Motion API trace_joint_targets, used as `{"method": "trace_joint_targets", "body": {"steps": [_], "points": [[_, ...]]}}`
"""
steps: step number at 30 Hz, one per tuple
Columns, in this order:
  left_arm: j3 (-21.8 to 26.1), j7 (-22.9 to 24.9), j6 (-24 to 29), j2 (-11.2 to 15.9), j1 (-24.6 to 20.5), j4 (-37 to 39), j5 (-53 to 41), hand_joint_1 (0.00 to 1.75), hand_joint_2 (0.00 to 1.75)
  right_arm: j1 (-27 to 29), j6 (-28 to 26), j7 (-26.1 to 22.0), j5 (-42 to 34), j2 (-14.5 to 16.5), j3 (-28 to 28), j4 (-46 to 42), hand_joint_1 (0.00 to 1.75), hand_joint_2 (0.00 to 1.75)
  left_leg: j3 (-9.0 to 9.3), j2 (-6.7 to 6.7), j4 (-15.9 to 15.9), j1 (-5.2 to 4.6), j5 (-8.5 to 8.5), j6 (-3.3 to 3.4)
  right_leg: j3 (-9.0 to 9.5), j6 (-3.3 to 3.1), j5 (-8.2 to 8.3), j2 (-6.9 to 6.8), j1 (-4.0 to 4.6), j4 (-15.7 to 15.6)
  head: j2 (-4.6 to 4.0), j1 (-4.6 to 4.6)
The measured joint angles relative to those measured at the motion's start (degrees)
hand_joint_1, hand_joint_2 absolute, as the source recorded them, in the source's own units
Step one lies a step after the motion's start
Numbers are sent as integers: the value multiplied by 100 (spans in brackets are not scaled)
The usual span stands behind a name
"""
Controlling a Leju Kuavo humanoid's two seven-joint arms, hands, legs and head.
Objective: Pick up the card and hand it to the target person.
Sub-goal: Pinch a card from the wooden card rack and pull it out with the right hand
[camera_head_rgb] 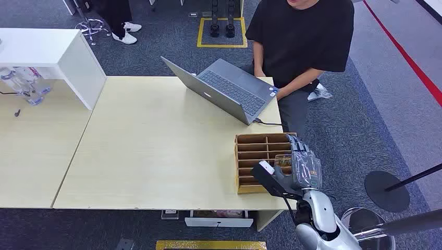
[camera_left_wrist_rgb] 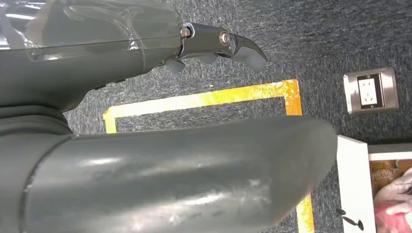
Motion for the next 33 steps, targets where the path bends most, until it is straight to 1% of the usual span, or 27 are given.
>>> {"method": "trace_joint_targets", "body": {"steps": [5, 12, 15, 18, 21, 25, 26, 30, 33], "points": [[-27, 20, -9, 0, -11, 0, 0, 0, 0, -59, 45, -1, 0, 0, 14, 56, 46, 175, 0, 0, 0, 0, 0, 0, 0, 0, 0, 0, 0, 0, 0, -1], [-82, 76, -13, -4, -48, 0, 0, 0, 0, -148, 157, -2, 13, 1, 17, 164, 41, 175, 0, 0, 0, 0, 0, 0, 0, 0, 0, 0, 0, 0, 0, -1], [-91, 90, -13, -4, -54, 0, 0, 0, 0, -157, 189, -2, 13, 2, 22, 196, 42, 175, 0, 0, 0, 0, 0, 0, 0, 0, 0, 0, 0, 0, 0, -1], [-103, 93, -13, -4, -54, 0, 0, 0, 0, -165, 217, -2, 13, 2, 30, 230, 51, 175, 0, 0, 0, 0, 0, 0, 0, 0, 0, 0, 0, 0, 0, -1], [-131, 93, -13, -4, -54, 0, 0, 0, 0, -169, 253, -2, 13, 2, 39, 269, 64, 175, 0, 0, 0, 0, 0, 0, 0, 0, 0, 0, 0, 0, 0, -1], [-142, 92, -13, -4, -55, 0, 0, 0, 0, -170, 269, -2, 13, 2, 56, 309, 93, 175, 0, 0, 0, 0, 0, 0, 0, 0, 0, 0, 0, 0, 0, 0], [-143, 92, -13, -4, -55, 0, 0, 0, 0, -171, 269, -2, 14, 2, 62, 319, 98, 175, 0, 0, 0, 0, 0, 0, 0, 0, 0, 0, 0, 0, 0, -1], [-143, 93, -13, -4, -54, 0, 0, 0, 0, -171, 262, 13, 28, 2, 69, 344, 98, 175, 0, 0, 0, 0, 0, 0, 0, 0, 0, 0, 0, 0, 0, -1], [-145, 94, -13, -4, -54, 0, 0, 0, 0, -172, 259, 17, 34, 2, 69, 361, 125, 175, 0, 0, 0, 0, 0, 0, 0, 0, 0, 0, 0, 0, 0, -1]]}}
